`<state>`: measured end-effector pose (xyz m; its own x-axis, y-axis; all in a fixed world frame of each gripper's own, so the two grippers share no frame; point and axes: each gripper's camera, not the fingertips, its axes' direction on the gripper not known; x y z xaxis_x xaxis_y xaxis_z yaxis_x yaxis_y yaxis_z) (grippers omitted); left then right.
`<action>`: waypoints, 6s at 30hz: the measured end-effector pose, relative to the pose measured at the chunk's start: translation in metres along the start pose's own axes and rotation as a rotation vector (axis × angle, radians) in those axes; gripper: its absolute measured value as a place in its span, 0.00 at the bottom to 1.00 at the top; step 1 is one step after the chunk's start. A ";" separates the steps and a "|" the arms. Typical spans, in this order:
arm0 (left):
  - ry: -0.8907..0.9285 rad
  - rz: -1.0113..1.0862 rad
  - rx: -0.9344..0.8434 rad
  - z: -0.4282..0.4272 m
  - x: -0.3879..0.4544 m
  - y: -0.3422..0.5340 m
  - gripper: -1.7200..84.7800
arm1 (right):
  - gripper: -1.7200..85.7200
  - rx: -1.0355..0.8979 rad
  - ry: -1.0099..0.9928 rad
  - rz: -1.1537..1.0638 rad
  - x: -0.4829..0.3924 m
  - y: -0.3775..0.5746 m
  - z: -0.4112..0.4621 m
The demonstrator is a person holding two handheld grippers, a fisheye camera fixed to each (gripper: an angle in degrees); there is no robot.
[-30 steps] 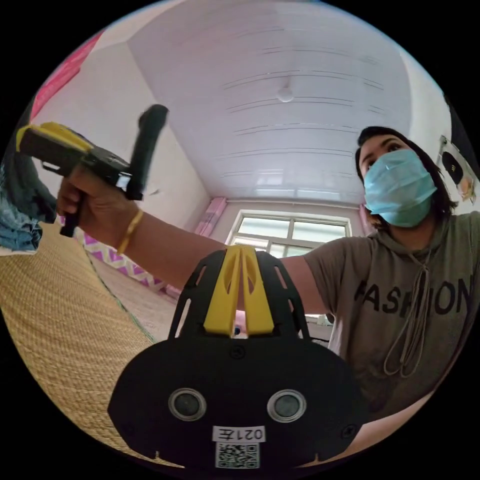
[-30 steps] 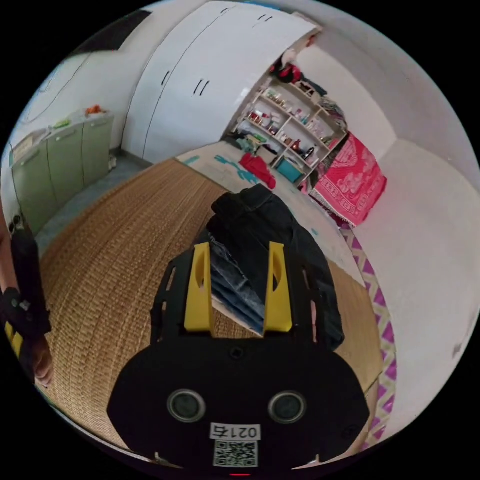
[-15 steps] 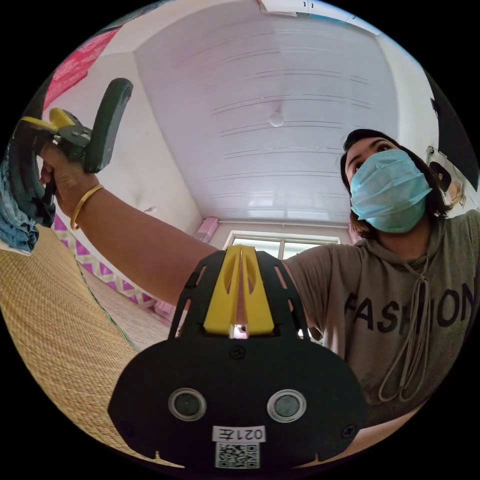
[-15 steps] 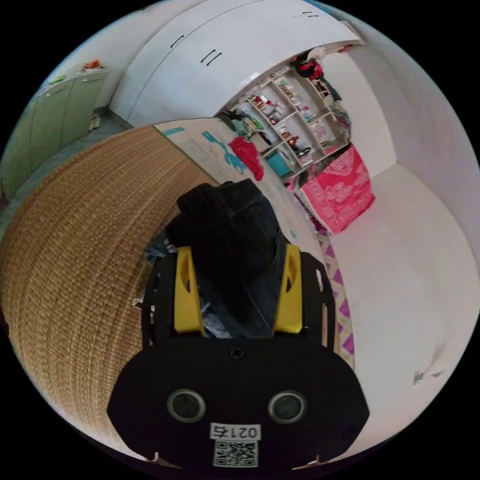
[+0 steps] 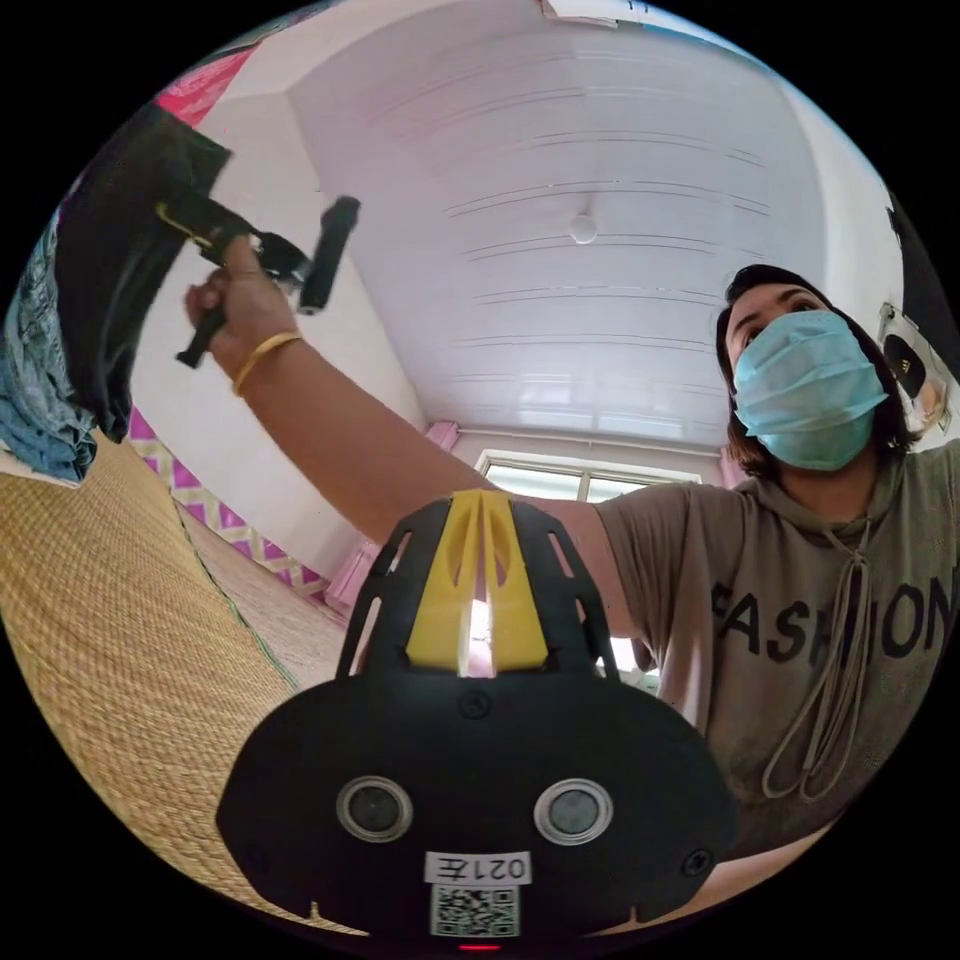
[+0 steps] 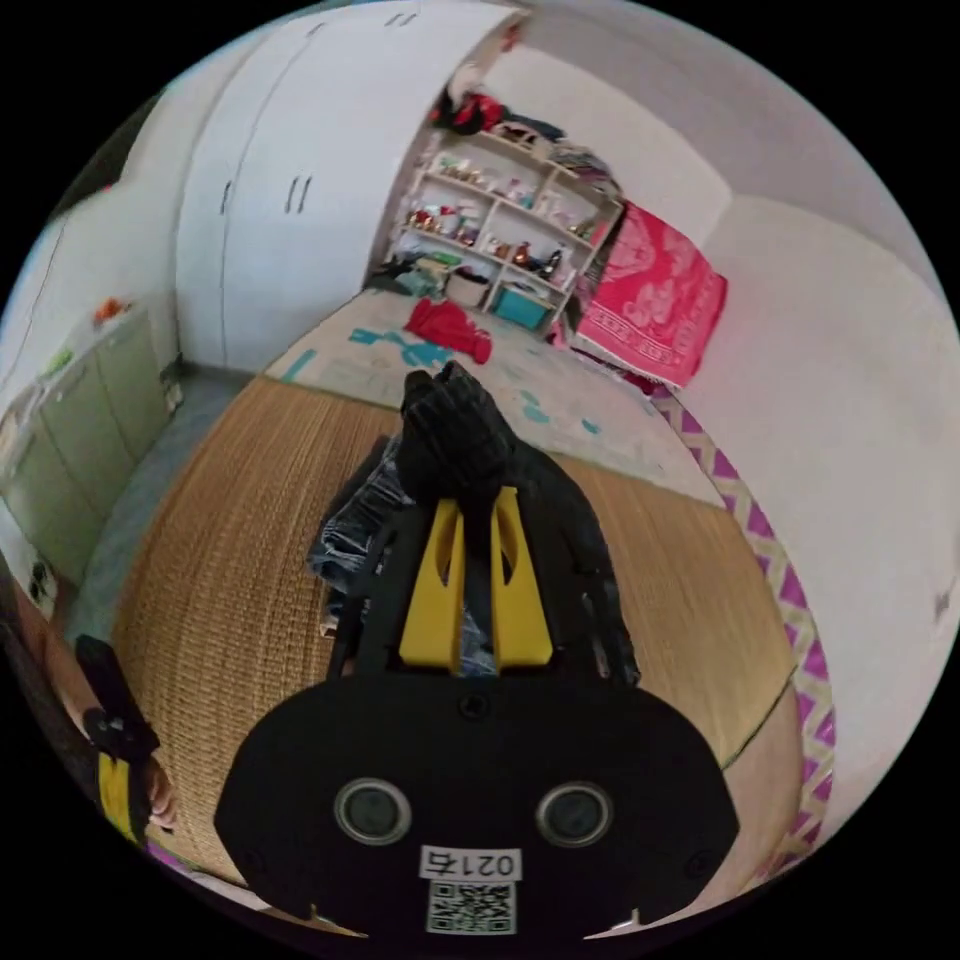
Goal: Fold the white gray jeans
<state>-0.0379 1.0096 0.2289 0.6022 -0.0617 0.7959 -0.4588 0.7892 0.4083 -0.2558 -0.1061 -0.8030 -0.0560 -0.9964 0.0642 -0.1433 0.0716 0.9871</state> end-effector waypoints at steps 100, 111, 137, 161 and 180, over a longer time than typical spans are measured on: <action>-0.652 0.423 -1.639 0.667 -0.031 0.152 0.13 | 0.12 -0.420 0.252 0.946 -0.404 1.081 -0.358; -0.676 0.343 -1.643 0.608 -0.047 0.124 0.05 | 0.12 -0.409 0.233 0.965 -0.432 1.070 -0.342; -1.341 -0.382 -0.411 -0.201 -0.068 -0.277 0.03 | 0.12 -0.416 0.238 0.973 -0.445 1.041 -0.312; -0.742 0.206 -1.466 0.143 -0.229 -0.143 0.12 | 0.10 -0.675 -0.076 0.392 -0.248 0.973 -0.222; -0.658 0.340 -1.426 0.139 -0.179 -0.130 0.01 | 0.01 -0.345 -0.026 0.327 -0.286 0.959 -0.395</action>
<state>-0.1771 0.8331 0.0952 0.0601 0.2850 0.9566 0.6743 0.6951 -0.2495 0.0130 0.2293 0.1832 -0.0692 -0.9224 0.3800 0.2227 0.3570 0.9072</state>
